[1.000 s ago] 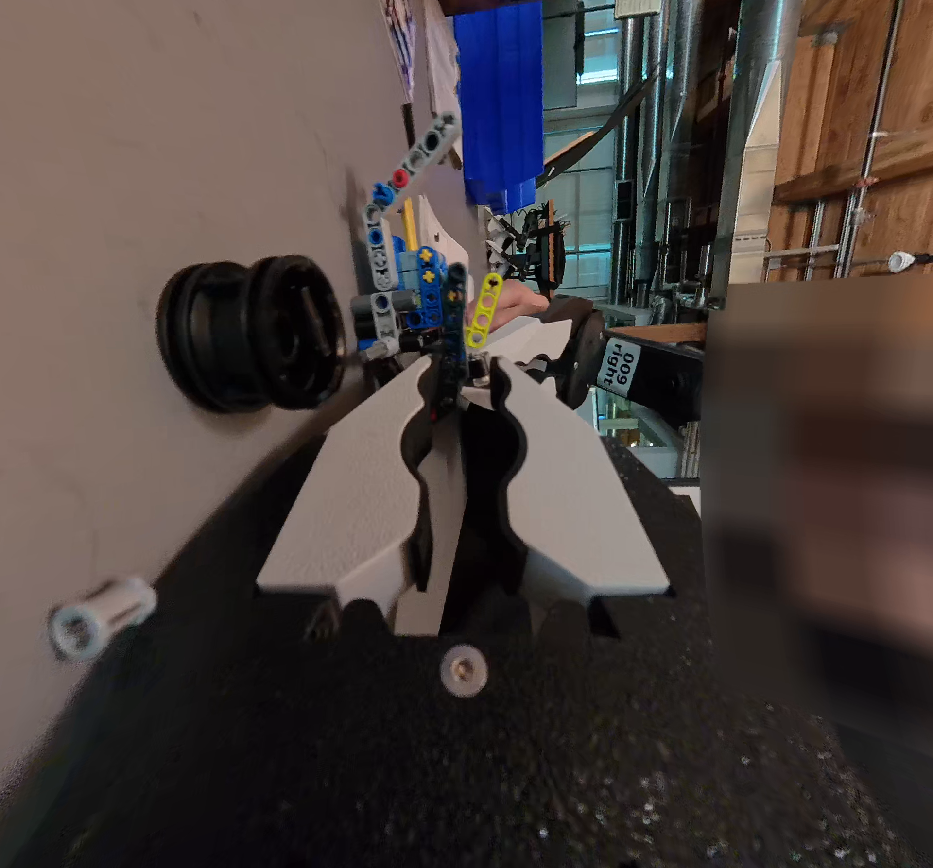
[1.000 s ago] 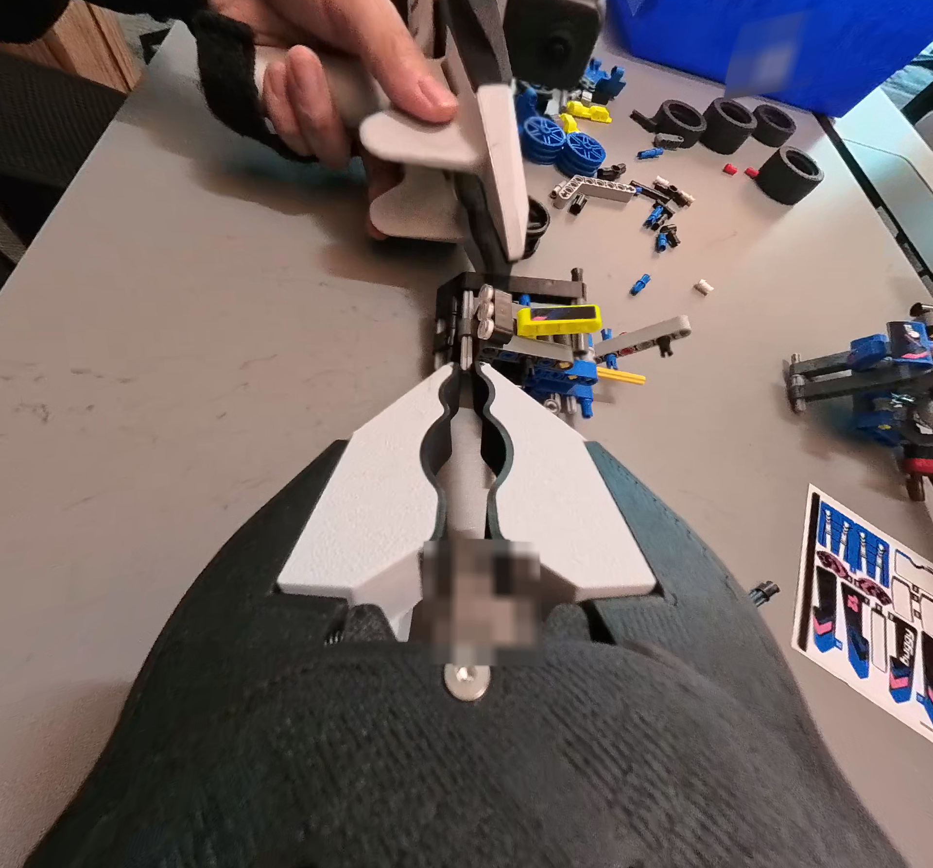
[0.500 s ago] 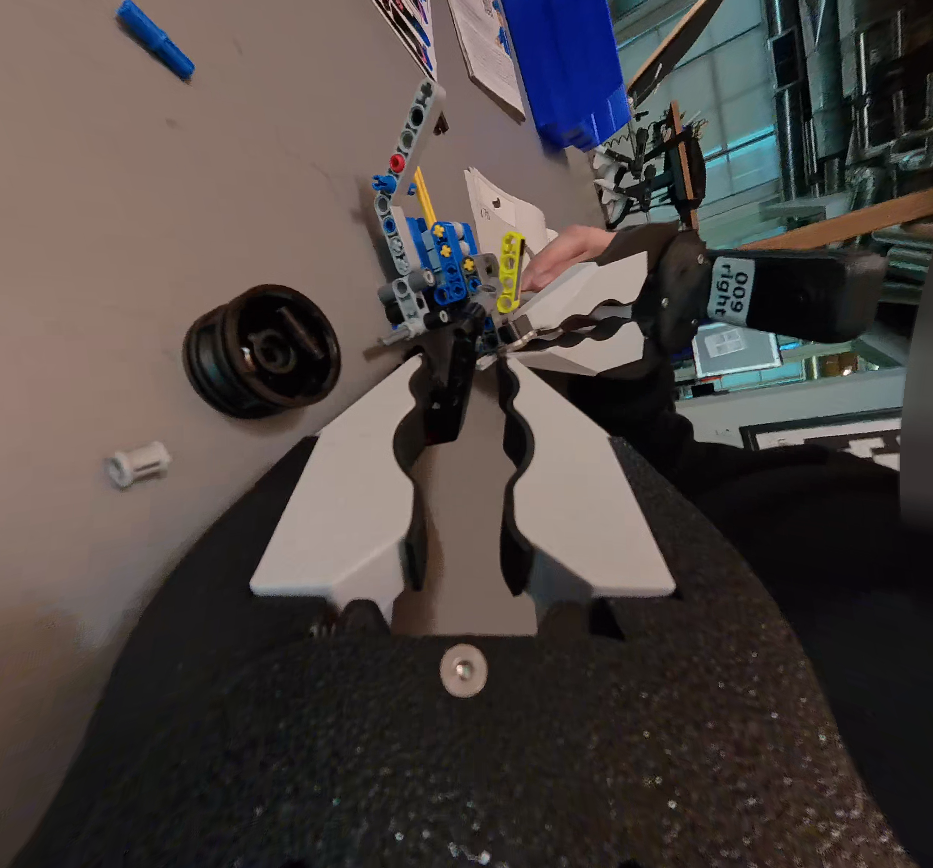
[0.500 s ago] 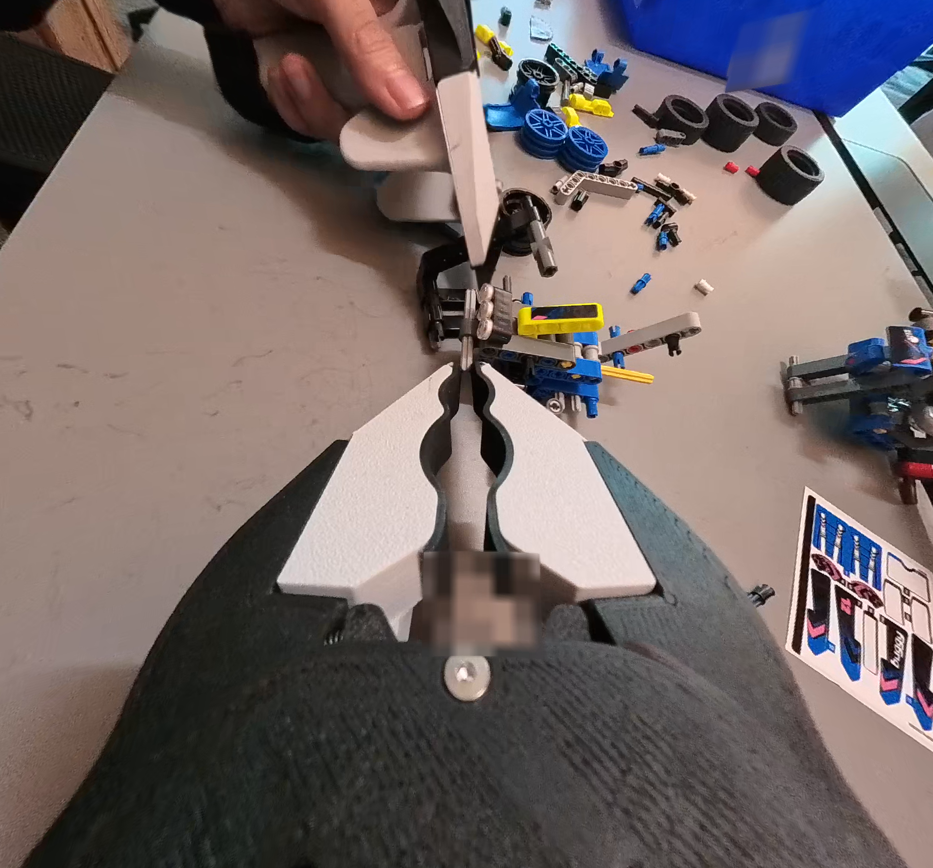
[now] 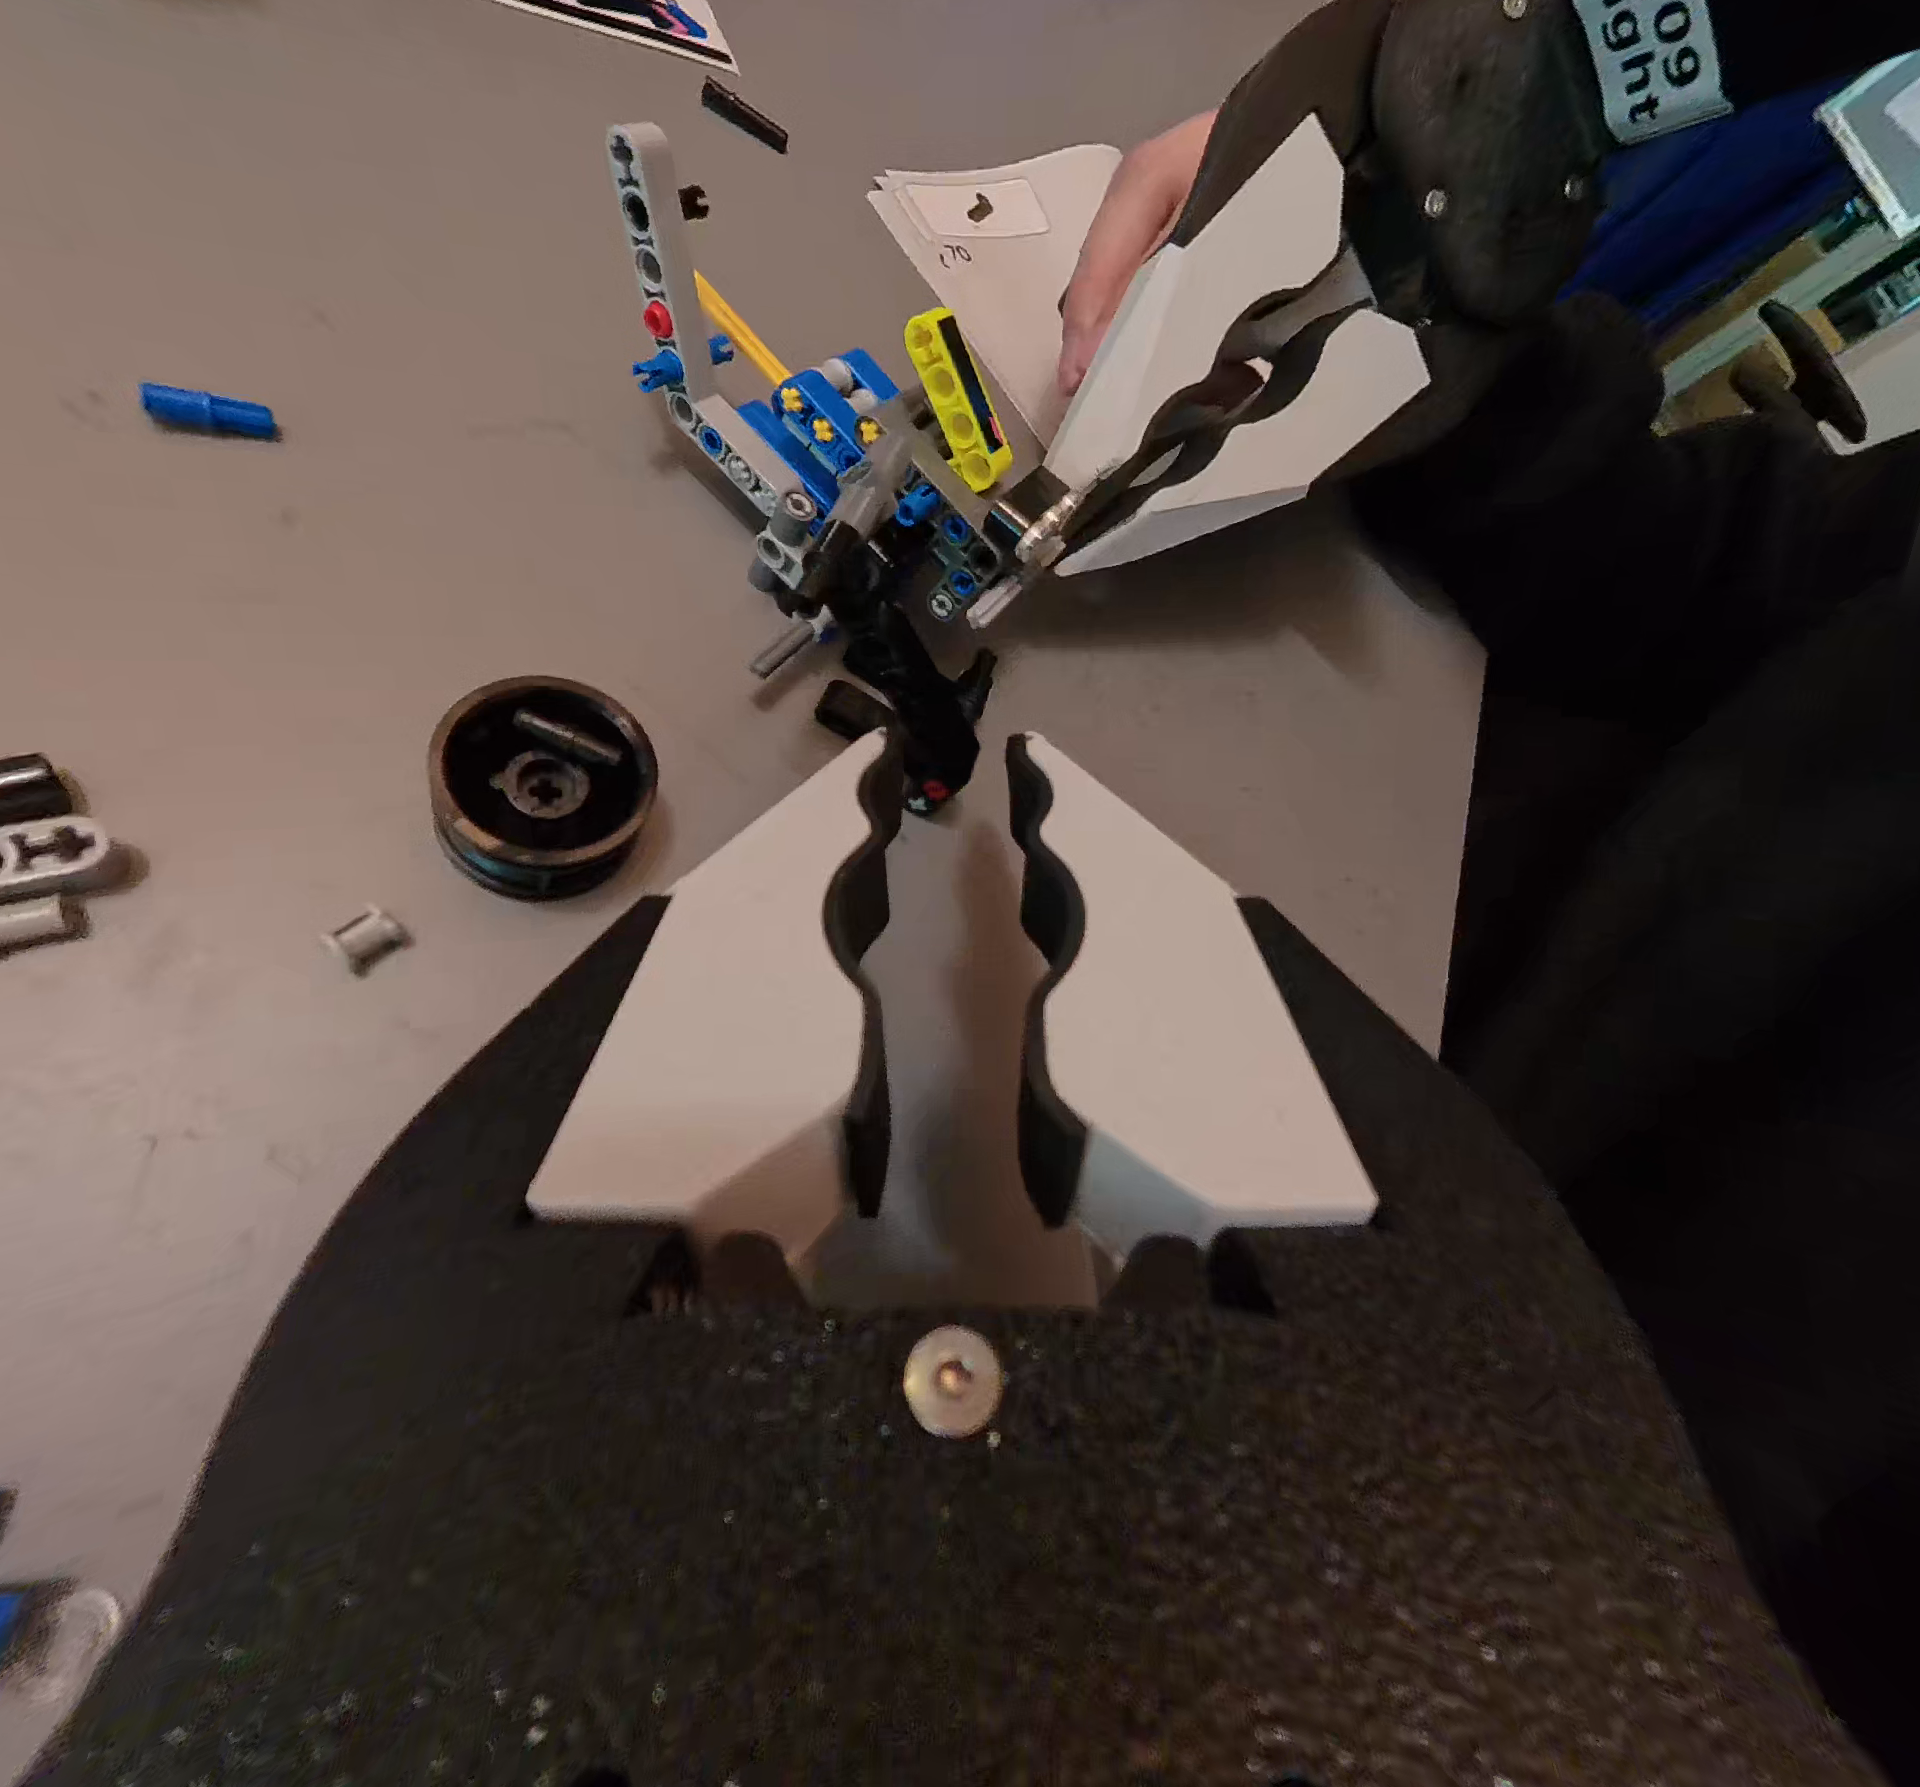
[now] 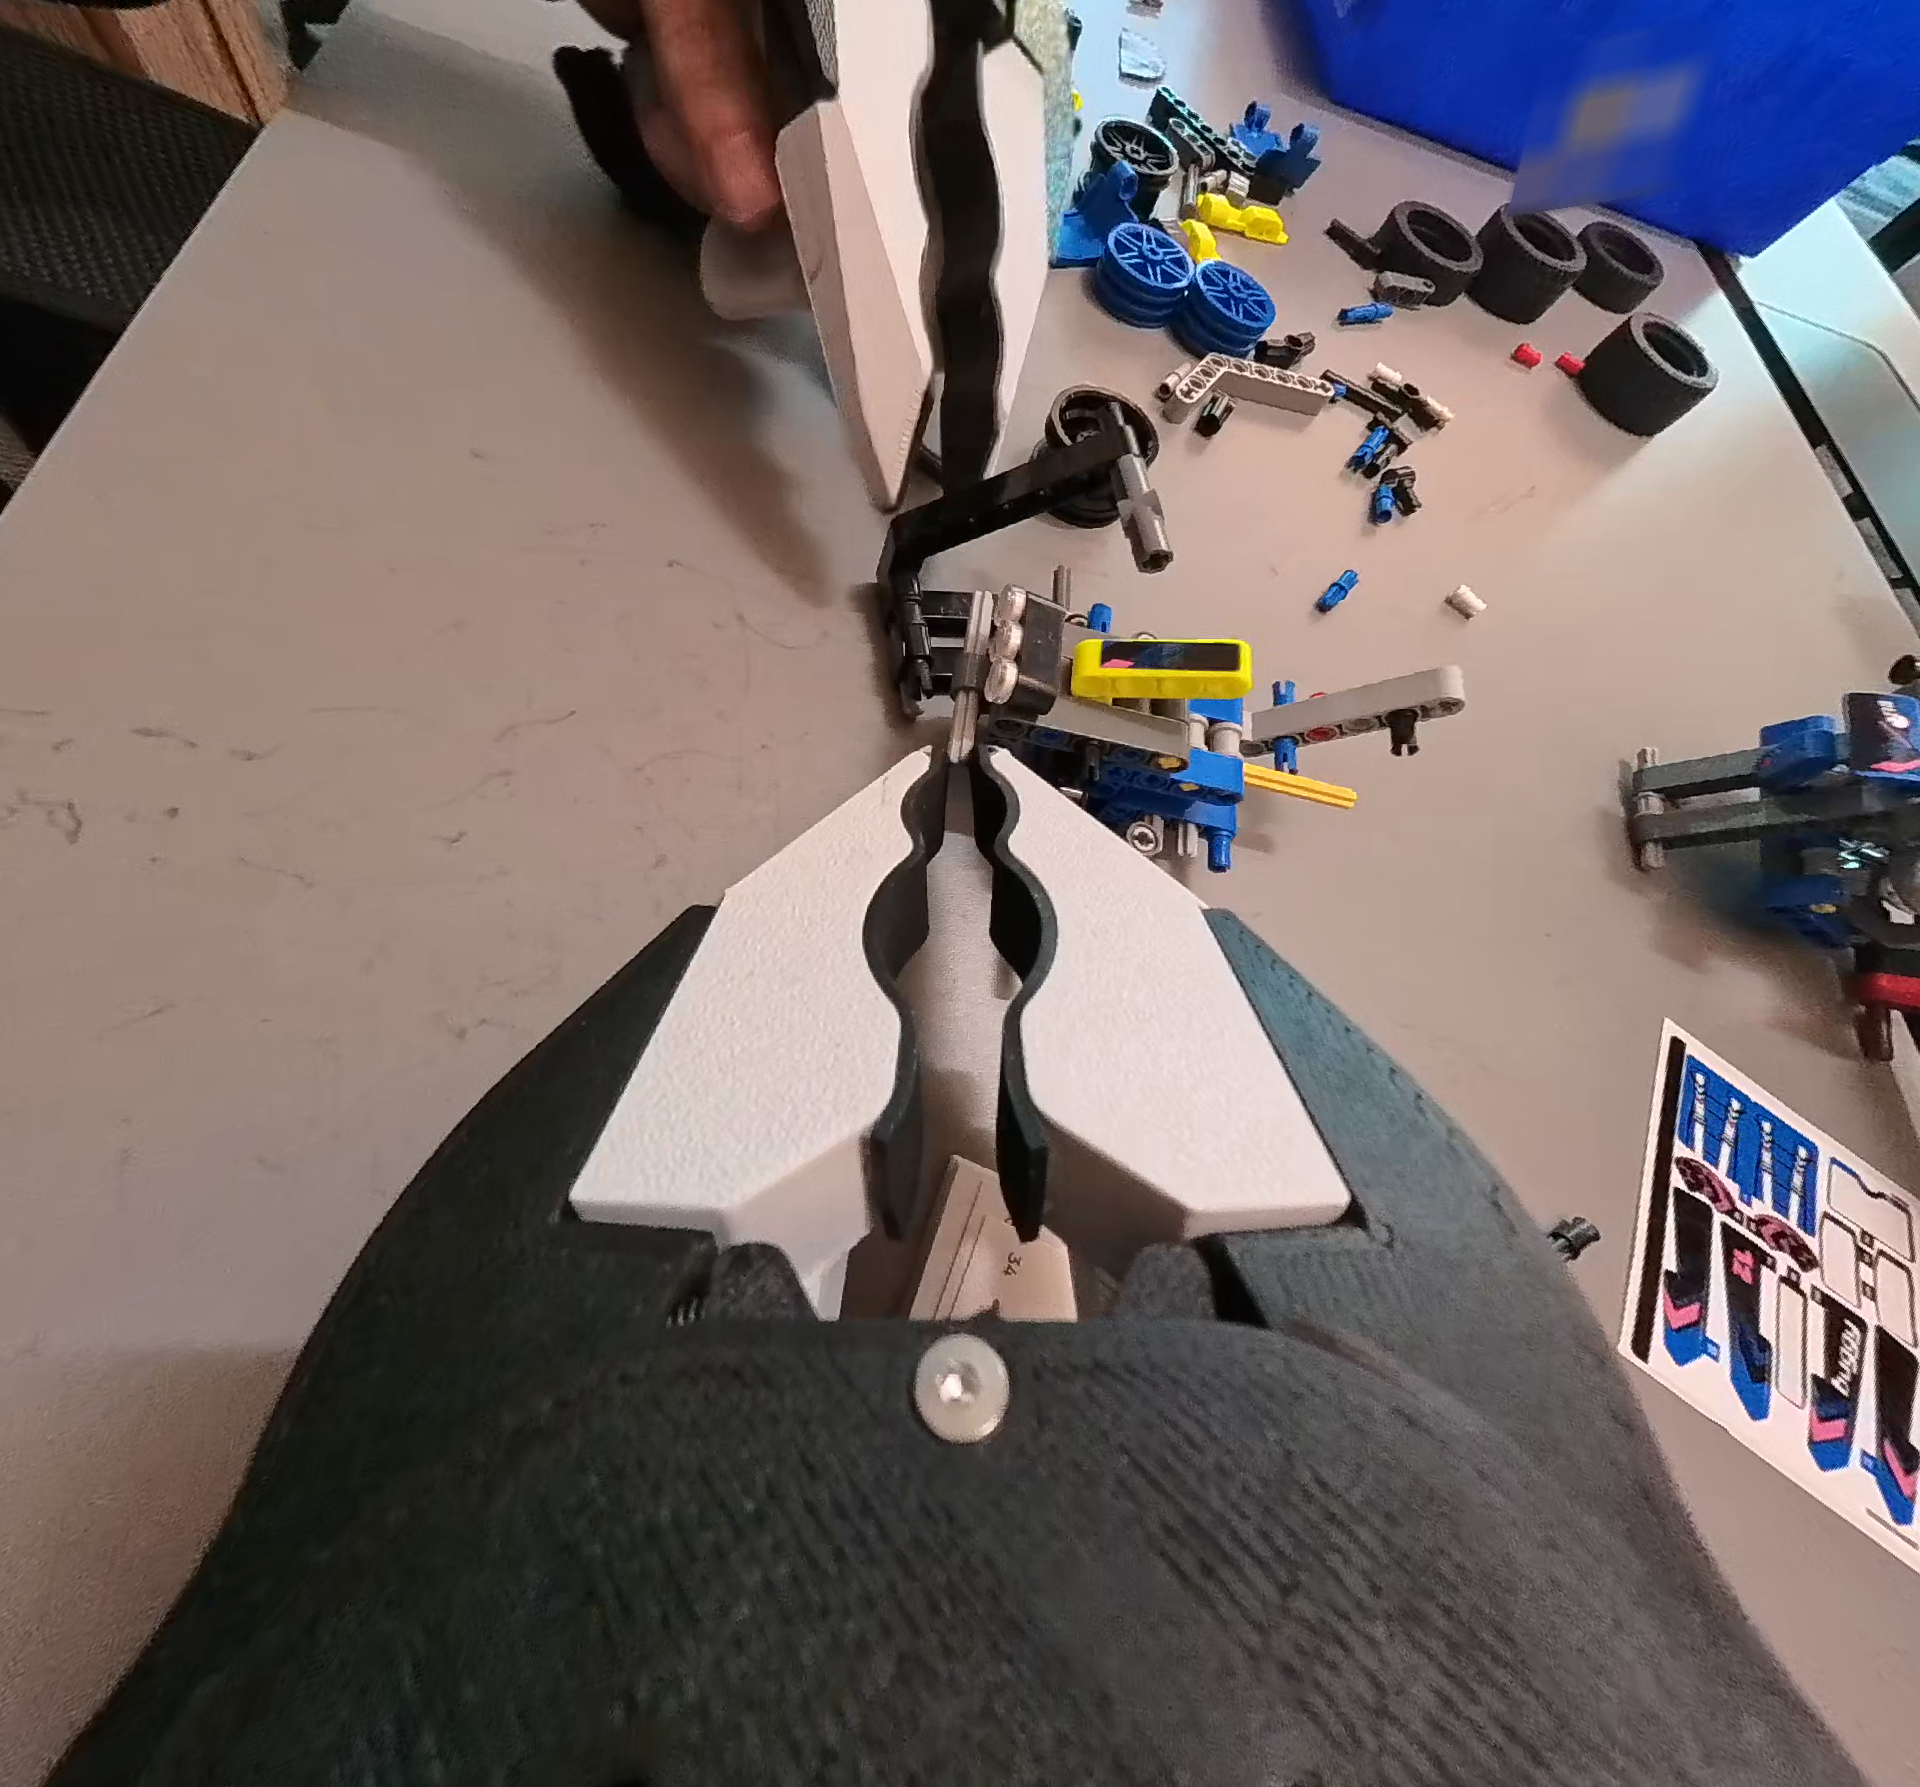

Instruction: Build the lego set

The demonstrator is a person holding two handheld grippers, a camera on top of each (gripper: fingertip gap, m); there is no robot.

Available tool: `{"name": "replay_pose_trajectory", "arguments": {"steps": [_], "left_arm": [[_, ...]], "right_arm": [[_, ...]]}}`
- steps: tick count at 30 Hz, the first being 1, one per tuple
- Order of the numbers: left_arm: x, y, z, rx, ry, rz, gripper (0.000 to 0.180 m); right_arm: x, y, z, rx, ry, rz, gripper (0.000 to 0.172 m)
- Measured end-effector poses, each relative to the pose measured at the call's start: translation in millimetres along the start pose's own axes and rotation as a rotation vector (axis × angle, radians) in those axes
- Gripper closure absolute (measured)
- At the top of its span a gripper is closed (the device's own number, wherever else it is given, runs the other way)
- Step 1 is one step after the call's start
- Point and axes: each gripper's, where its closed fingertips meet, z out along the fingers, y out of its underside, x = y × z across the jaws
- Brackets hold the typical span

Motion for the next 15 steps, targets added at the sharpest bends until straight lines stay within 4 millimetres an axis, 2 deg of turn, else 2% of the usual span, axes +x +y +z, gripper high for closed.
{"name": "replay_pose_trajectory", "arguments": {"steps": [4,7,10,13,15], "left_arm": [[0,4,4,-0.043,0.01,0.005,0.164],[1,5,5,-0.051,0.019,0.014,0.173],[3,5,6,-0.055,0.04,0.005,0.174],[12,1,7,-0.046,0.148,-0.112,0.175],[9,-2,8,-0.043,0.185,-0.249,0.174]], "right_arm": [[0,-1,0,0.004,0.008,-0.02,0.17],[0,-2,0,0.009,0.025,-0.044,0.17],[1,-4,0,0.015,0.046,-0.076,0.169],[3,-7,-1,0.028,0.073,-0.121,0.168],[4,-7,-1,0.022,0.09,-0.139,0.166]]}}
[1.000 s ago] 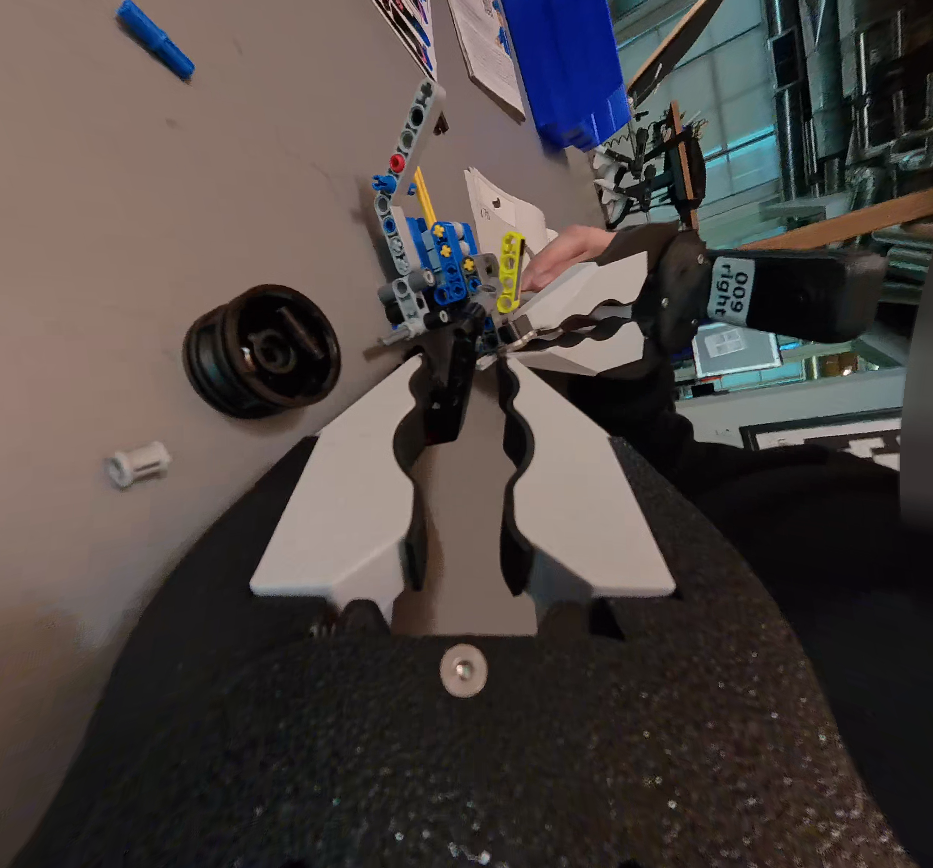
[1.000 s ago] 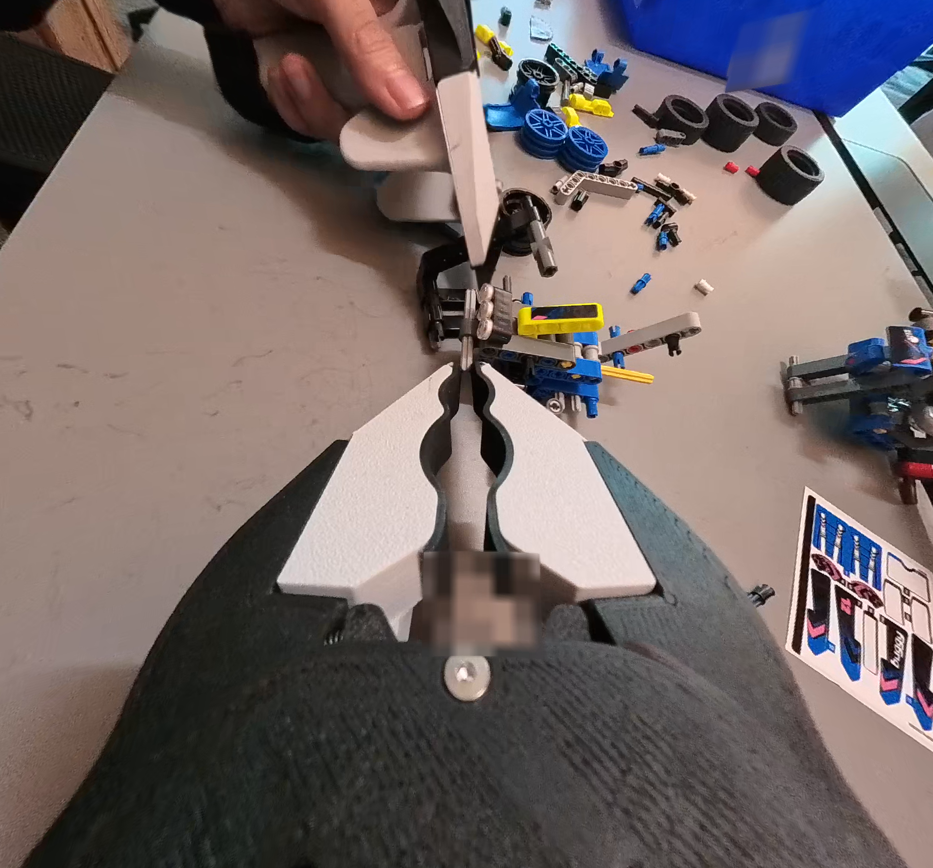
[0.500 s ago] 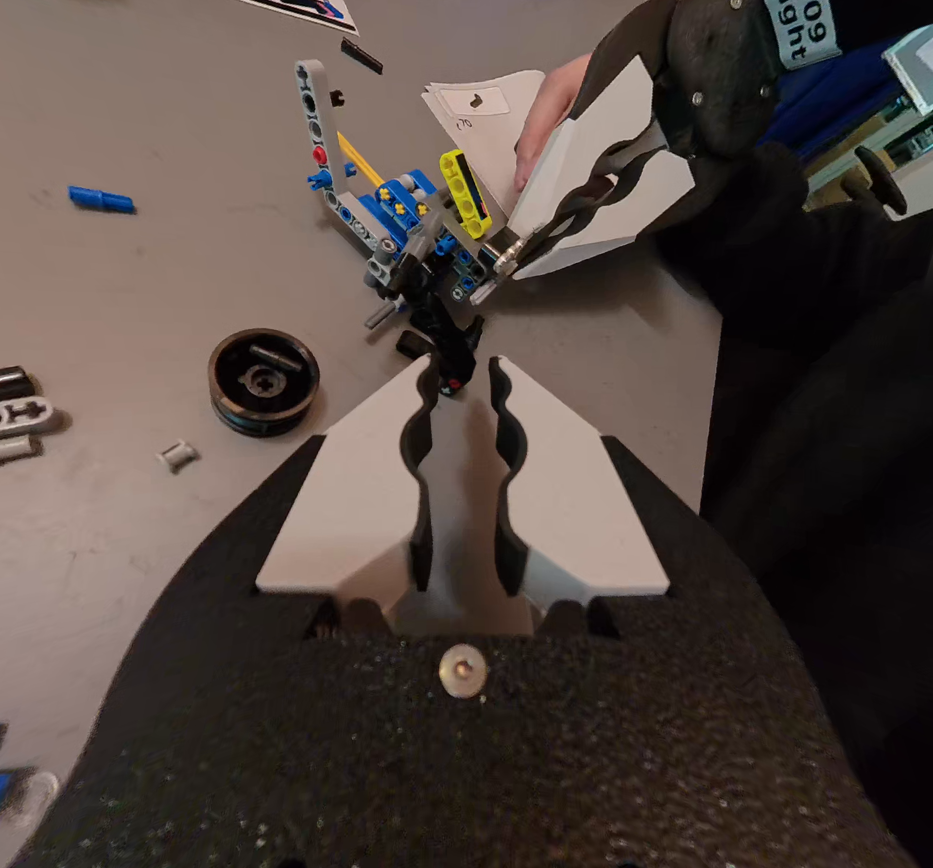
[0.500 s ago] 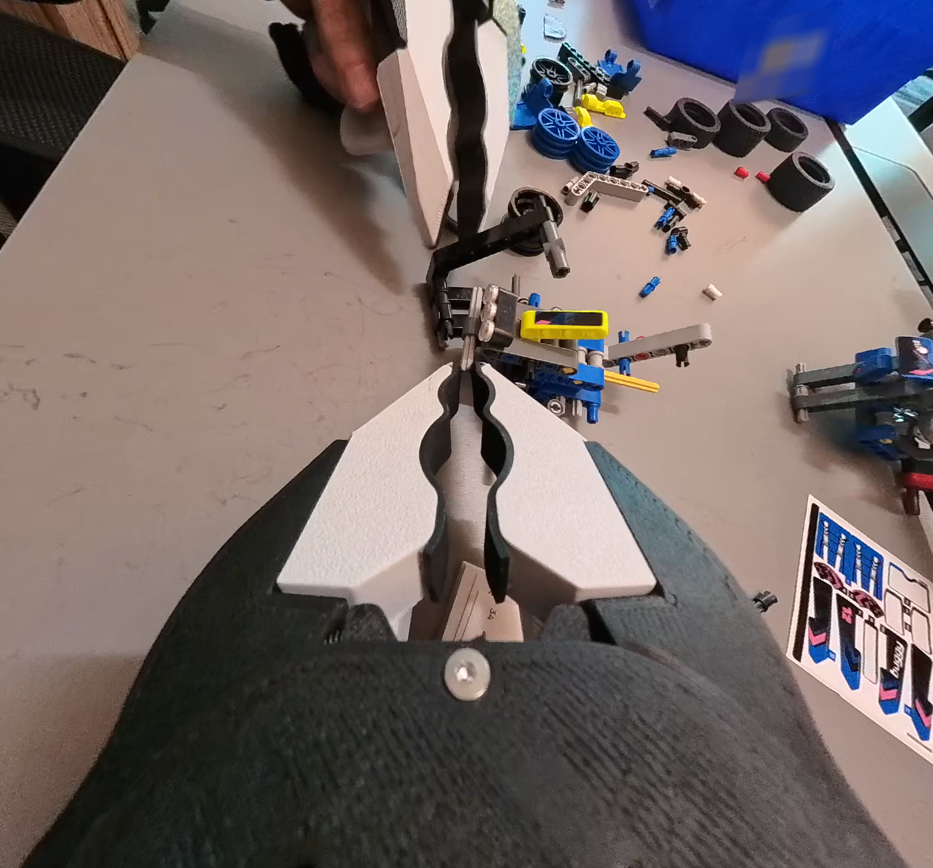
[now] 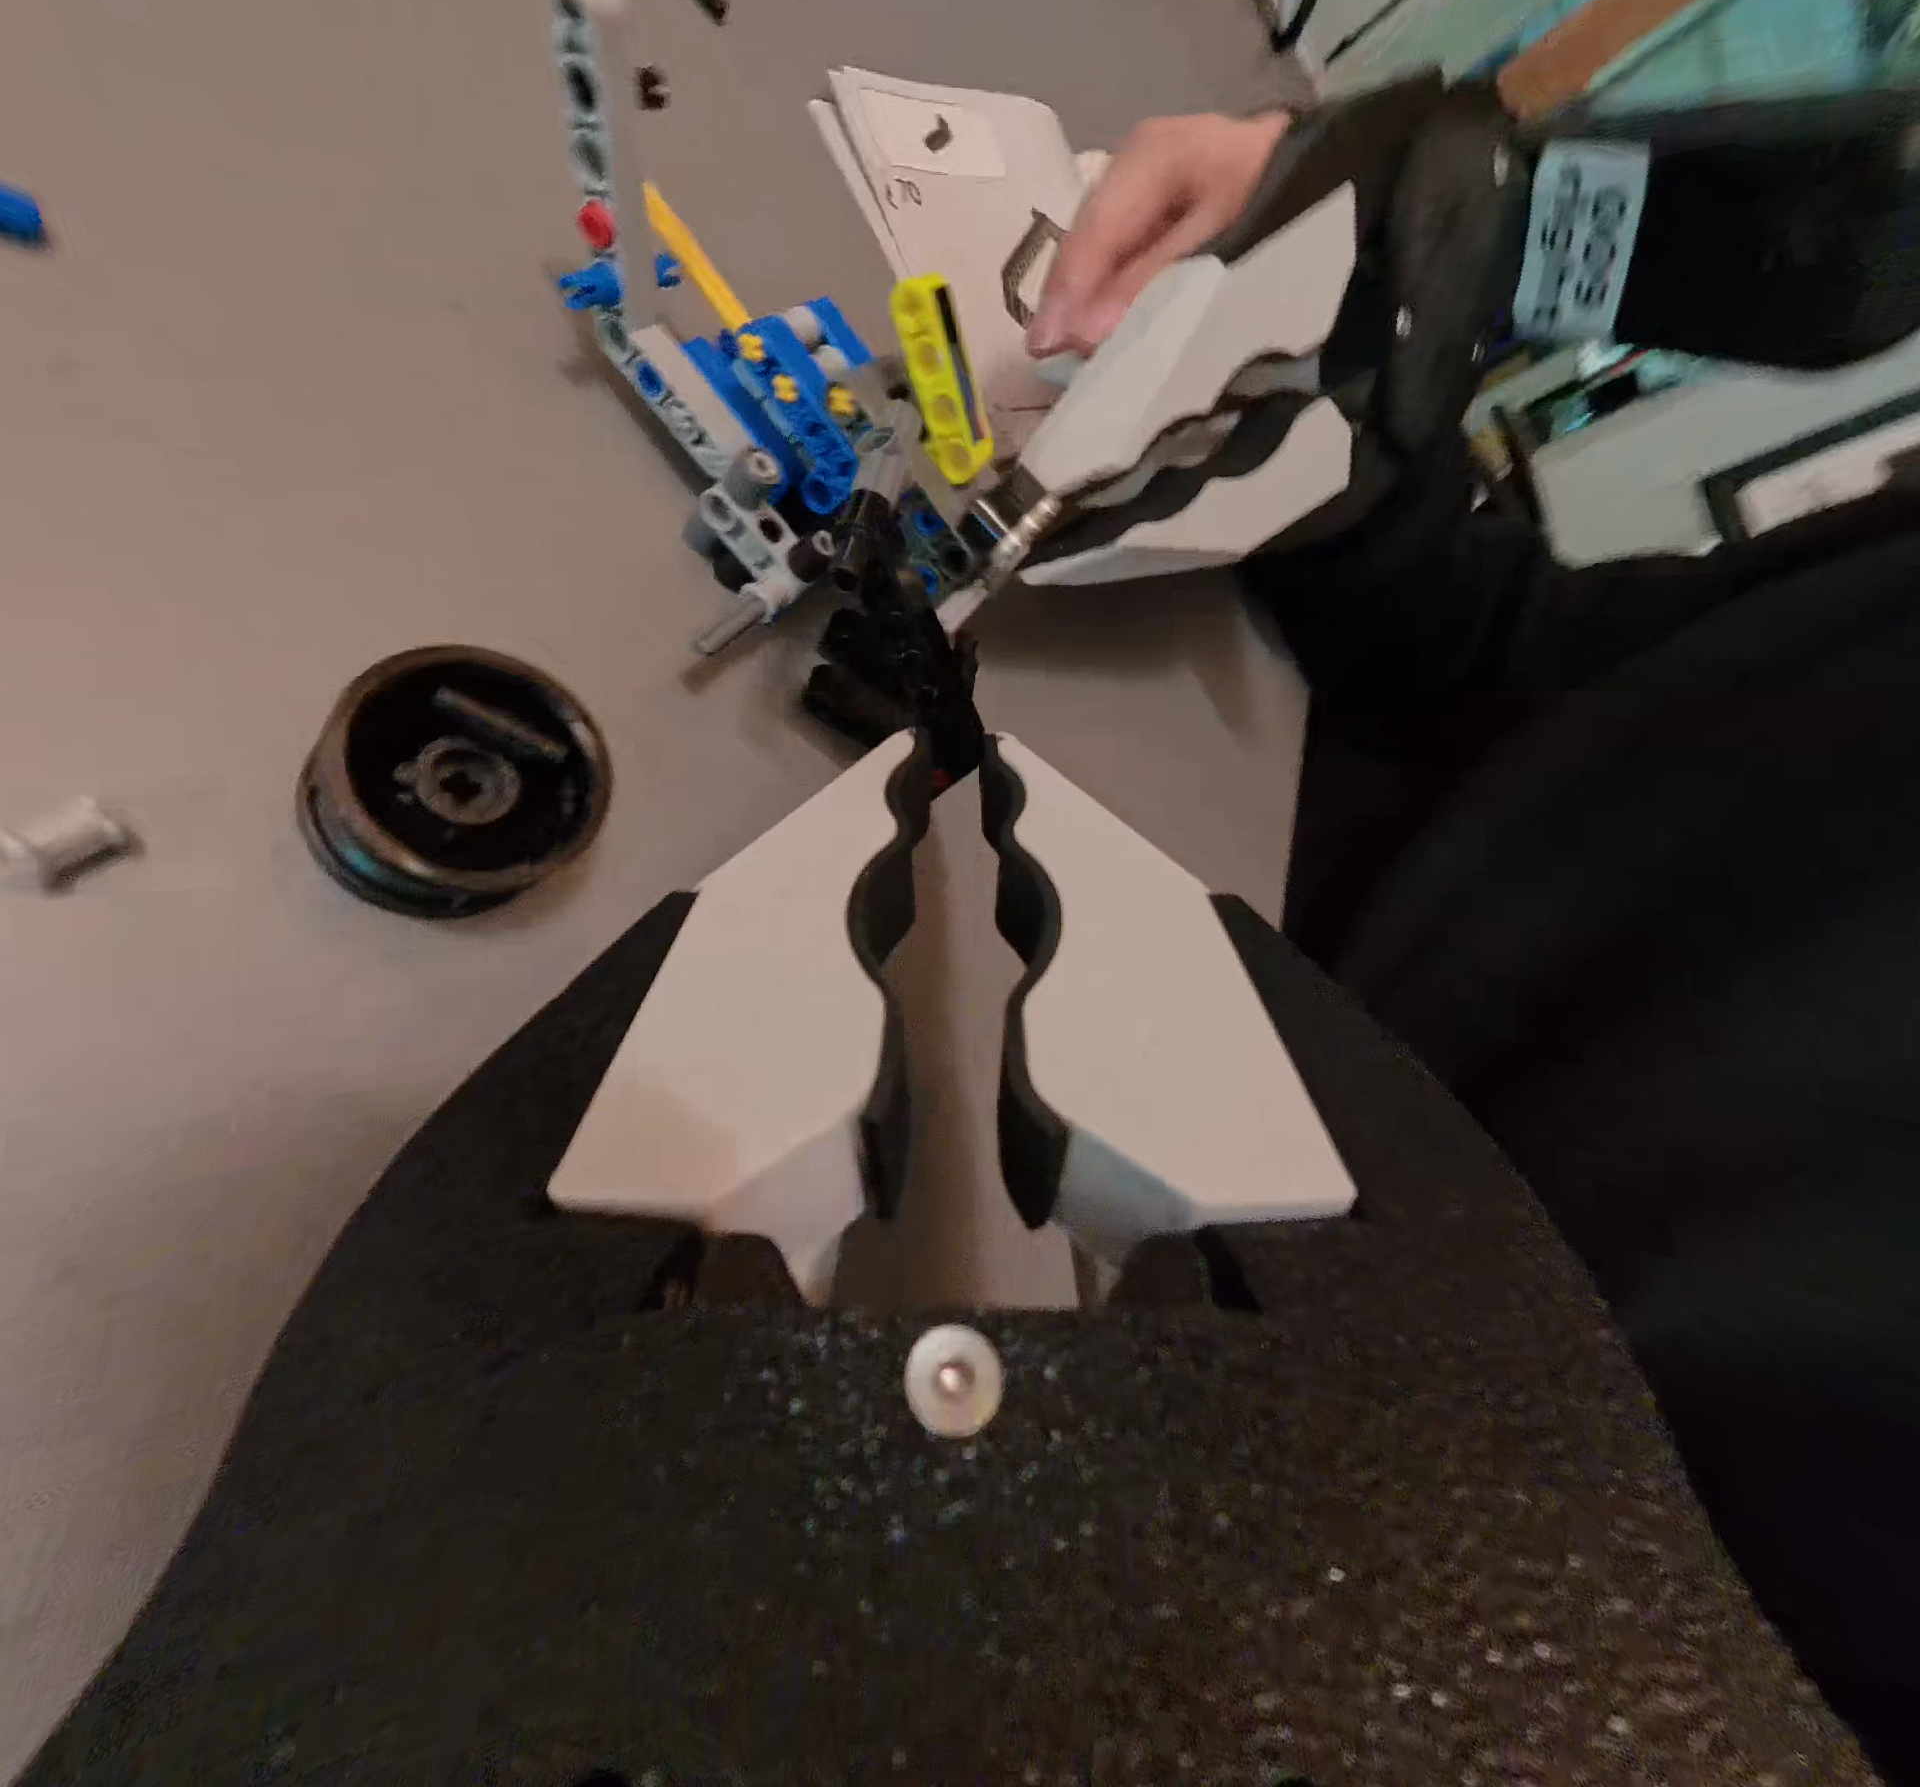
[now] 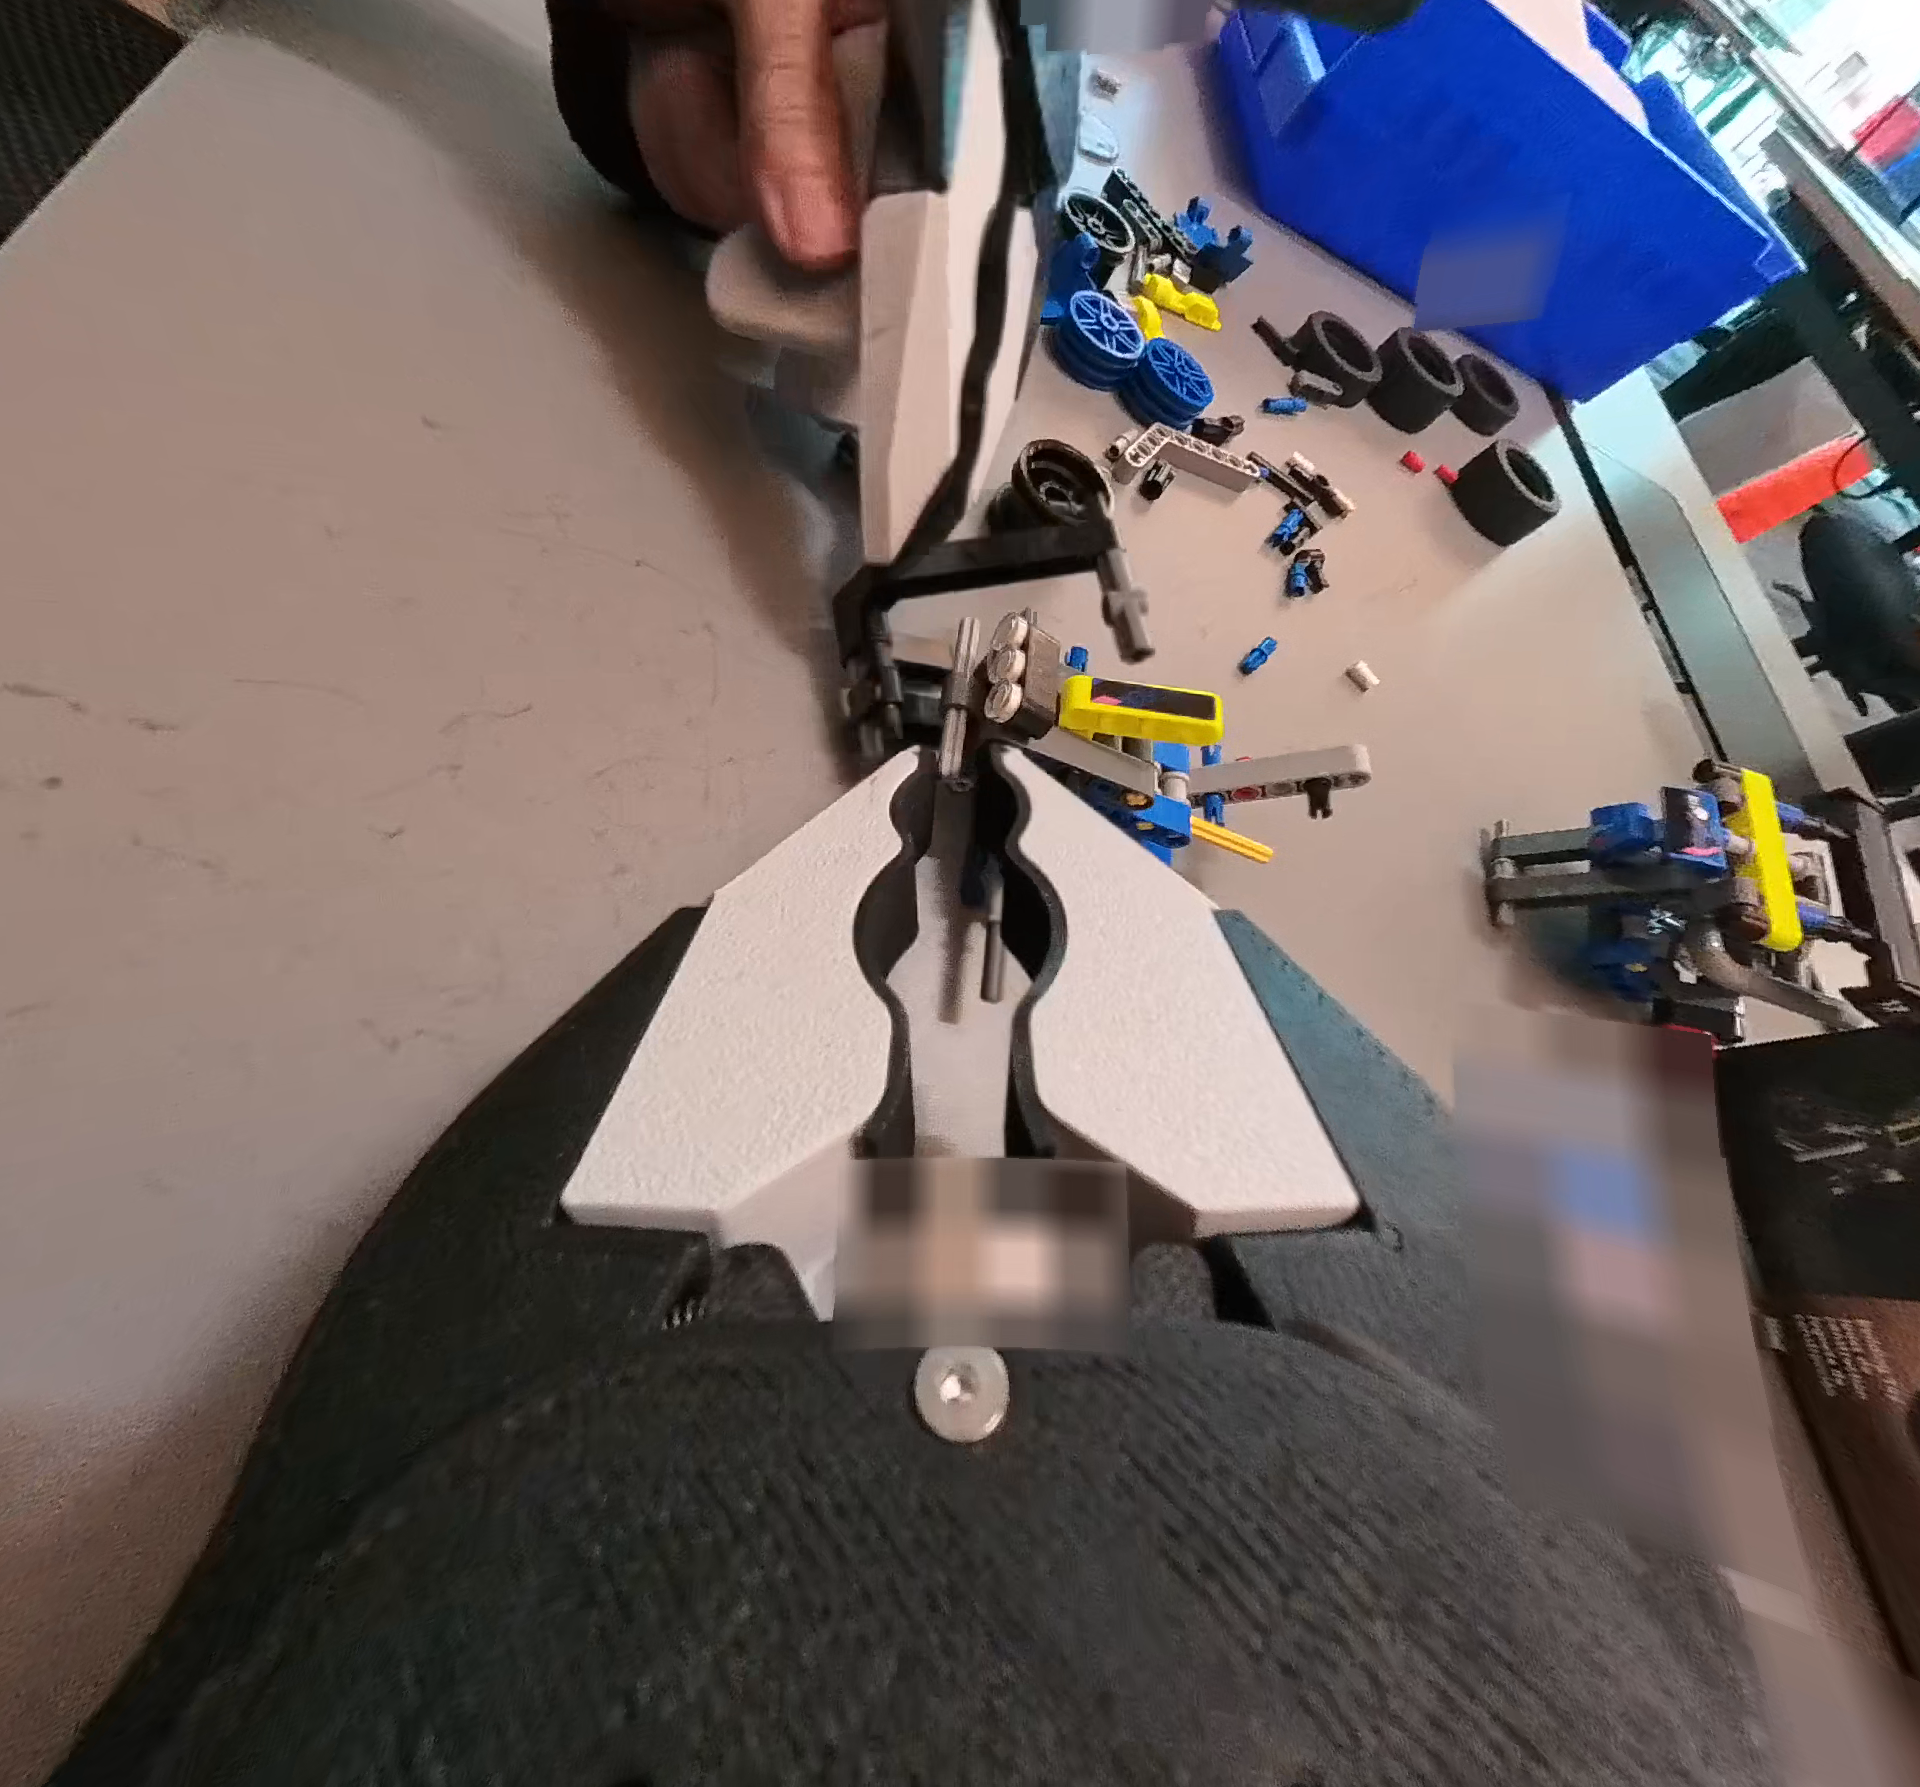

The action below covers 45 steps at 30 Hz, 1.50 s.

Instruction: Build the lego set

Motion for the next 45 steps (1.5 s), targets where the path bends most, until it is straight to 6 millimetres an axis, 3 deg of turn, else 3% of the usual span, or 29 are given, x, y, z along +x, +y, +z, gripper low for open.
{"name": "replay_pose_trajectory", "arguments": {"steps": [4,12,27,36,45], "left_arm": [[0,-7,-2,0.024,0.103,-0.172,0.175],[-2,-8,-2,-0.02,0.229,-0.282,0.175],[4,-7,5,-0.135,0.236,-0.227,0.175],[4,-4,5,-0.109,0.253,-0.214,0.175],[7,3,6,-0.235,0.214,-0.033,0.175]], "right_arm": [[1,-1,0,-0.001,0.013,-0.017,0.169],[-2,0,1,-0.002,-0.005,-0.054,0.17],[-9,-1,-1,0.038,-0.079,0.009,0.17],[-13,-3,1,0.042,-0.102,-0.001,0.17],[-22,-3,-1,0.045,-0.162,-0.013,0.17]]}}
